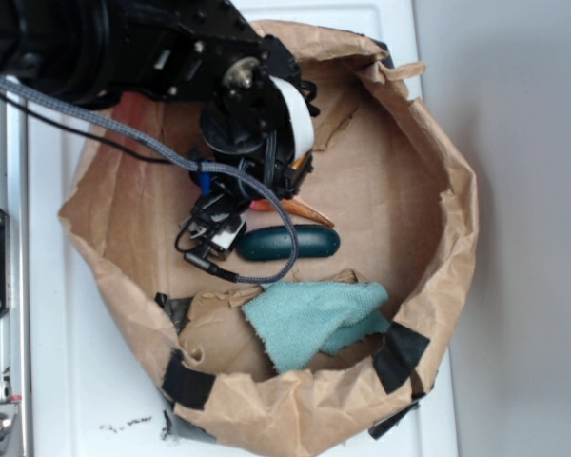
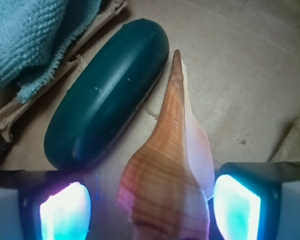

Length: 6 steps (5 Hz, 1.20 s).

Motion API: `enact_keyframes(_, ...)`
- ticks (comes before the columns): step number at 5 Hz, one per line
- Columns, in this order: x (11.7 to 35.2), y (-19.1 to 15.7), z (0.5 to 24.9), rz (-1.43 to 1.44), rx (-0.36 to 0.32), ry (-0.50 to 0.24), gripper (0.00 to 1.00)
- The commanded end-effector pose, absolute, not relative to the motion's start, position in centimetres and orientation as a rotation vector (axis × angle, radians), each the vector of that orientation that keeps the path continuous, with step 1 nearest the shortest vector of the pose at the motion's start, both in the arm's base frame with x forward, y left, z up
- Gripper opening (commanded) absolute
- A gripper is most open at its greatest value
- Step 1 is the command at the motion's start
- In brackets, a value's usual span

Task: Grab the shell.

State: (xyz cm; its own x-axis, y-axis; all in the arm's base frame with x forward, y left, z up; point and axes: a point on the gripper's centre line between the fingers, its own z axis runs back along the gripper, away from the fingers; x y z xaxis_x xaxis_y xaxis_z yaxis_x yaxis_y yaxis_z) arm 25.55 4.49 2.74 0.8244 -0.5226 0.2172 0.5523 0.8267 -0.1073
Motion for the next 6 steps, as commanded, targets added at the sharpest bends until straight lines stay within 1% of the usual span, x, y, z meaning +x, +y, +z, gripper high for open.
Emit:
enact_keyframes(1, 26.6, 2.7, 4.7, -0.594, -0.139, -0.242, 0.00)
enact_keyframes(2, 26.7, 2.7, 4.9, -0.591, -0.142, -0.242, 0.00)
enact_keyframes(3, 27.1, 3.1, 6.2, -0.562, -0.149, -0.258, 0.00)
enact_keyframes(4, 27.4, 3.9, 8.5, -0.518, -0.175, -0.278, 0.00)
enact_keyframes(6, 27.0, 5.6, 13.4, -0.486, -0.256, -0.275, 0.00)
